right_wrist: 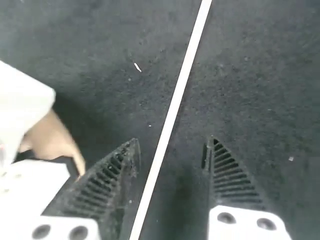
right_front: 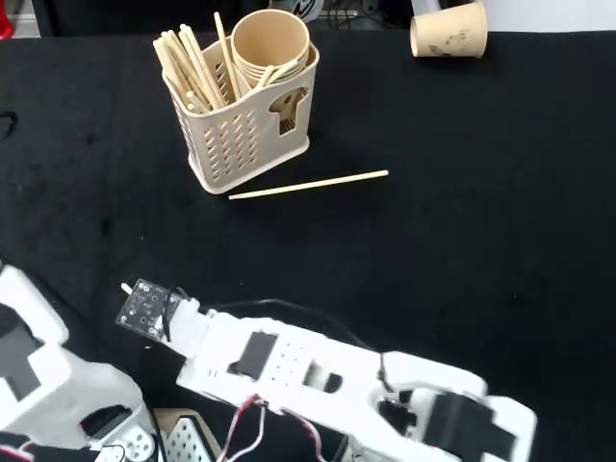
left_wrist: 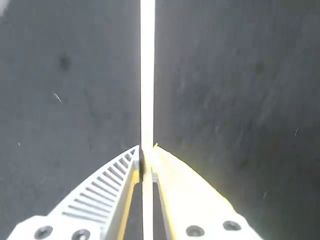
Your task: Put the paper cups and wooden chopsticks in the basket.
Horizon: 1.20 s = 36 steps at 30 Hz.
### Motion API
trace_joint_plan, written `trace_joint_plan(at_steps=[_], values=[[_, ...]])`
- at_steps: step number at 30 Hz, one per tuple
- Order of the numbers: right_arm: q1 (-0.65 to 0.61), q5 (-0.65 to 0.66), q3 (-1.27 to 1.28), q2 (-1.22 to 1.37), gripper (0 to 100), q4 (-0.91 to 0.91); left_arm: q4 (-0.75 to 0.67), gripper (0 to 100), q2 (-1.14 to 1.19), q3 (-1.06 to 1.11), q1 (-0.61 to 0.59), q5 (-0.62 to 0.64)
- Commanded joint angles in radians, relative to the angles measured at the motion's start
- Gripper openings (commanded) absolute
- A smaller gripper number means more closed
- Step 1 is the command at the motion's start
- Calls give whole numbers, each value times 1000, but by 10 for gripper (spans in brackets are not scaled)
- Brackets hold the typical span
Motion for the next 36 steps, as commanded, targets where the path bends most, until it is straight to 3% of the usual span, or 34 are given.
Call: trace_joint_plan(at_steps=[1, 4, 9, 14, 19, 26, 31, 36], values=[[61, -14, -96, 124, 212, -40, -118, 29, -130, -5, 25, 94], [118, -14, -171, 226, 212, -11, -158, 29, -169, -5, 54, 92], [87, -8, -306, 315, 211, 114, -164, 29, -204, -16, 134, 97], [81, -8, -380, 377, 203, 193, -287, 29, -227, -5, 236, 100], [81, -8, -415, 403, 31, 227, -385, 29, -229, -16, 331, 100], [83, -17, -417, 392, 11, 288, -539, 29, -229, -5, 456, 100], [109, -92, -414, 320, 11, 348, -548, 29, -229, -16, 489, 100], [215, -144, -409, 131, 11, 453, -540, 29, -229, -10, 483, 100]])
